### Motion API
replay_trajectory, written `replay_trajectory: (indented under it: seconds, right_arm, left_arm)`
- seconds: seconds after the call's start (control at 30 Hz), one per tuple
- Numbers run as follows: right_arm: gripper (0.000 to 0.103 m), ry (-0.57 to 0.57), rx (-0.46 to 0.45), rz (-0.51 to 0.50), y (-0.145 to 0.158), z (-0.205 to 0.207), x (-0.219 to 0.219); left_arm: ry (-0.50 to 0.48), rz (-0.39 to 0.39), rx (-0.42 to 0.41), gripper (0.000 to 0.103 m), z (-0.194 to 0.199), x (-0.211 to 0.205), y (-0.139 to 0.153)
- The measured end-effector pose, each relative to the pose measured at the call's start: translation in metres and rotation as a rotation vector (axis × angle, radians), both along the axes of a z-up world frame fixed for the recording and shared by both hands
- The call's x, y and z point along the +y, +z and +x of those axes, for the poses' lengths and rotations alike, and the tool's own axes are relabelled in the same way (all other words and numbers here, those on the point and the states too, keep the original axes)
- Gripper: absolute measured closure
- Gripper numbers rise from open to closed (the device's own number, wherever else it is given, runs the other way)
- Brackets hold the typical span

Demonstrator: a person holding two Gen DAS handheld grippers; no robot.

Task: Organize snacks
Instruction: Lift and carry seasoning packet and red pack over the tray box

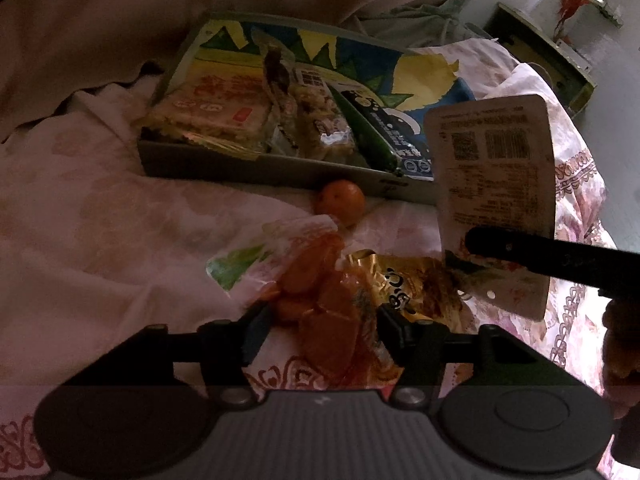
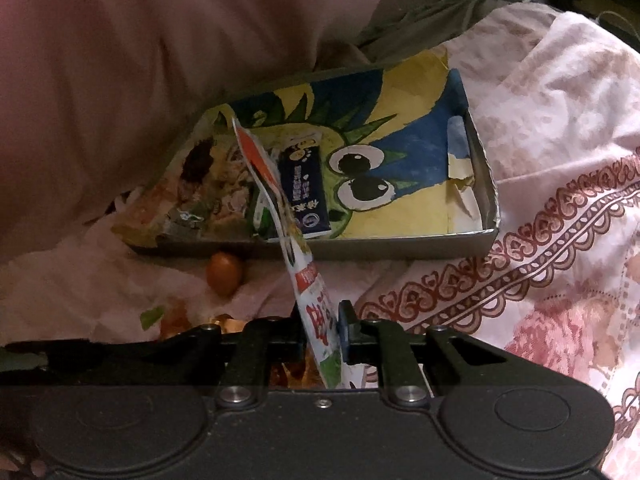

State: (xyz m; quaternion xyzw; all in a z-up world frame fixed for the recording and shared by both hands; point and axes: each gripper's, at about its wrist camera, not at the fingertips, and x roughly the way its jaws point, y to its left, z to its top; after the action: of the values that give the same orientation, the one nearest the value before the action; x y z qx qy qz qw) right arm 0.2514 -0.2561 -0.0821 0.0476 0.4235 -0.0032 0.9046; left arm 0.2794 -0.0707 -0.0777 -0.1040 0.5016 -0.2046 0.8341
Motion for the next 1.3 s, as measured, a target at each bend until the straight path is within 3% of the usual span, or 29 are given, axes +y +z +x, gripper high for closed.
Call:
replay_trajectory:
  seconds: [0.13,0.43,0.9,1.03,1.3]
  right_arm:
    - [0.086,0.008,-0.017,-0.038,-0.006,0.001,0.002]
    - [0.09,0.027,-0.016,-0.088,-0.003,-0.002,0.012]
    - [0.093,0.04,-0.022,-0.046,0.009,-0.02,0.021]
    - [0.094,0.059,-0.052,-0.05,0.016,-0.024,0.028]
    - [0.094,0.061,-0.158,-0.128,0.033,-0.028,0.035]
  left_arm:
    - [-0.015,0.014,-0.014,0.036,-0.002,-0.002,0.0]
    - [-0.008,0.047,-0.006,0.046,-0.005,-0.003,0.005]
    - [0.012,-0.026,0.021,0.047,-0.021,0.006,0.019]
    - [0.042,-0.048,-0.01,0.047,-0.025,0.013,0.025]
    - [0.084,-0.038,-0.15,0.047,-0.018,0.016,0.053]
